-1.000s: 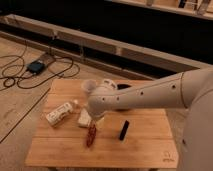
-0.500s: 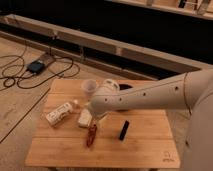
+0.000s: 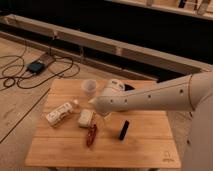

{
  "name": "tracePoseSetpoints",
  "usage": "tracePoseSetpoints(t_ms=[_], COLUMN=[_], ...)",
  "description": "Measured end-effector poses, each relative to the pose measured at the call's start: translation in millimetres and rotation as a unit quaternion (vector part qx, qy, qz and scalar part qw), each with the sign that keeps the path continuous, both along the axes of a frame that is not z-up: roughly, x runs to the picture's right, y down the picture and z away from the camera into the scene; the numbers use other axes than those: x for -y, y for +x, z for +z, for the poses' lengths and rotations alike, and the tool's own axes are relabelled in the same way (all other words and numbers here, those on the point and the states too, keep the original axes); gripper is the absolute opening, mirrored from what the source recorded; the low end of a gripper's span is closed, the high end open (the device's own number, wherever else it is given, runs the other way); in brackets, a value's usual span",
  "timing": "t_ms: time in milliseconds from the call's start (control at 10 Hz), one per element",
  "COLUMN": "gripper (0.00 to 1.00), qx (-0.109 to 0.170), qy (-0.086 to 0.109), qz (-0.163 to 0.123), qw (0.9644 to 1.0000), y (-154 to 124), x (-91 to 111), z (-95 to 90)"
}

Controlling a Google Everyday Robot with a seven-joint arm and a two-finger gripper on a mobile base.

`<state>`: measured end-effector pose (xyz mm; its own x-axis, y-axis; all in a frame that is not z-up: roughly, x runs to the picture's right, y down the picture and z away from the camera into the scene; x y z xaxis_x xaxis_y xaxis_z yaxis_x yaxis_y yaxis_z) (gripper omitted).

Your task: Knock the eraser over

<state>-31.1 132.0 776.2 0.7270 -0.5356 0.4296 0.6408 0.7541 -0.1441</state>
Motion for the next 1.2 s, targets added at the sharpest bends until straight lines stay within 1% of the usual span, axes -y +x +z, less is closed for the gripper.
tracePoseSetpoints(t_ms=[300, 600, 800, 900, 1000, 1200], gripper=[0.80, 0.80, 0.80, 0.80, 0.80, 0.80], qx=[-0.024, -0.059, -0.087, -0.096, -0.110, -0.128], qy=[0.013, 0.014, 0.010, 0.008, 0.007, 0.008], qz=[0.000, 0.002, 0.006, 0.009, 0.014, 0.021], qw=[0.9996, 0.9982, 0.9961, 0.9953, 0.9938, 0.9915], y=[30, 69, 102, 112, 129, 150], x=[4, 1, -3, -5, -5, -3], z=[11.5, 16.6, 13.7, 11.7, 7.2, -0.6])
